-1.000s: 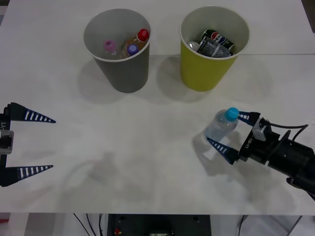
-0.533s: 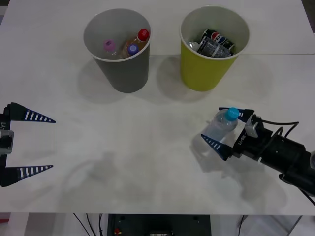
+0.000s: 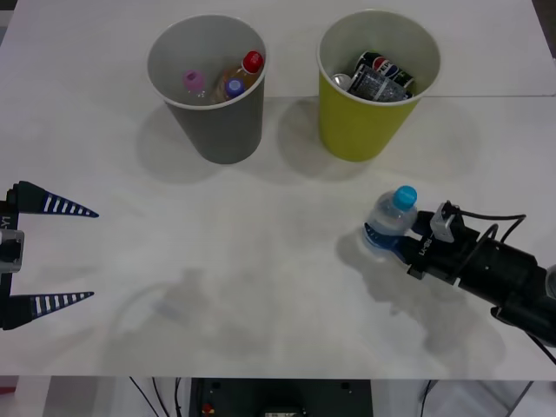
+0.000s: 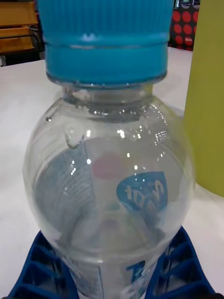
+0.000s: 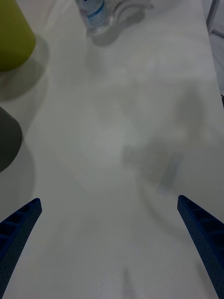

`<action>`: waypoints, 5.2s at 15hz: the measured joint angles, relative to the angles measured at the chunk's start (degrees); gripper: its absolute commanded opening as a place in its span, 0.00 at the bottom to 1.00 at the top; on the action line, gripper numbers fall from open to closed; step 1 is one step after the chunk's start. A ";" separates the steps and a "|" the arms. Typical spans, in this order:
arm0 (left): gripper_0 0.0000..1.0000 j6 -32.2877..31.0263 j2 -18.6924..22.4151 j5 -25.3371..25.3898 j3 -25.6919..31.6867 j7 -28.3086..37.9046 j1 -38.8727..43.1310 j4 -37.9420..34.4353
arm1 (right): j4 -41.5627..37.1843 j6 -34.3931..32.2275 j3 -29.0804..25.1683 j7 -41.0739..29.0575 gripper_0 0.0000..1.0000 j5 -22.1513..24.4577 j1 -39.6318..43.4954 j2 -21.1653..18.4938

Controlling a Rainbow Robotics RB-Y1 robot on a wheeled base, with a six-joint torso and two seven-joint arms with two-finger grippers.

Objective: Put the can into the green bin and the plastic bottle into the gray bin

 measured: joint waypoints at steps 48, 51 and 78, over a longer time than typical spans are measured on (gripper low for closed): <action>1.00 0.00 0.00 0.00 0.00 0.00 0.00 0.00 | -7.28 -0.19 27.17 -89.62 0.00 35.25 -62.36 -10.41; 1.00 0.00 0.00 0.00 0.00 0.00 0.00 0.00 | 3.23 8.32 32.08 -85.78 0.00 35.53 -67.13 -5.88; 1.00 0.00 0.00 0.00 0.00 0.00 0.00 0.00 | -17.15 -21.49 10.44 -80.12 1.00 26.00 -52.44 -17.30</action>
